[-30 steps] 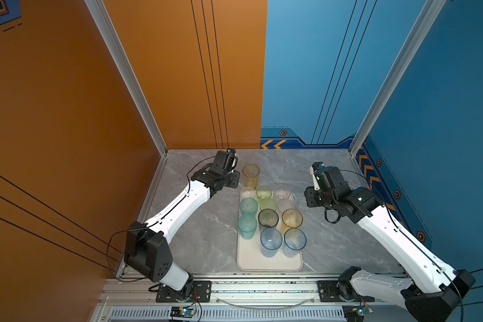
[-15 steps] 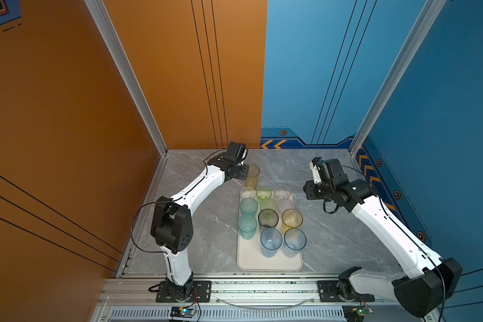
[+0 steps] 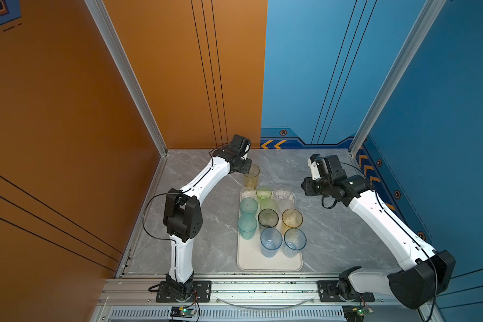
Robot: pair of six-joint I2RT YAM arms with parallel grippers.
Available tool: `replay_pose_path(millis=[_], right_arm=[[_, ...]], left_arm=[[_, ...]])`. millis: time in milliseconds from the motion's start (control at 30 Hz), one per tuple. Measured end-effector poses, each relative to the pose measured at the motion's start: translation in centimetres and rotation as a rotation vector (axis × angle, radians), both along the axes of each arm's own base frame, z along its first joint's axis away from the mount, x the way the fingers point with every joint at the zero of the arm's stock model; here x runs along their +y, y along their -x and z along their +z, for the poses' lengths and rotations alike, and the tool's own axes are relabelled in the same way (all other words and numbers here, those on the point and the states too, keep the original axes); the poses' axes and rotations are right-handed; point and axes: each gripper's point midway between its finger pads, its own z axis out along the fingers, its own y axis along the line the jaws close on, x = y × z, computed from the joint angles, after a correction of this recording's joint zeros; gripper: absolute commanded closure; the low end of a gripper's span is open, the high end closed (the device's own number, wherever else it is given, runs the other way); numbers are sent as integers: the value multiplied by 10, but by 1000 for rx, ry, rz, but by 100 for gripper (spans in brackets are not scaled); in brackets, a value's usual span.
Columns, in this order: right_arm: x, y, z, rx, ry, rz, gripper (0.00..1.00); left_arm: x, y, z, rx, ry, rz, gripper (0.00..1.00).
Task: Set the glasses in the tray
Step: 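Reach the left gripper to the tall yellow glass while the right gripper draws back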
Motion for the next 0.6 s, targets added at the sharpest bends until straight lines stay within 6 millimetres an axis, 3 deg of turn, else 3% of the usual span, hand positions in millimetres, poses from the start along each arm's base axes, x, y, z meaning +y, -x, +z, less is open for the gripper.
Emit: replay_pose_path(millis=[433, 600], right_arm=[[-1, -1, 0, 3, -18, 1, 68], [-2, -3, 1, -1, -20, -4, 68]], left_arm=[[-1, -6, -22, 66, -55, -20, 73], [-1, -10, -21, 70, -63, -19, 76]])
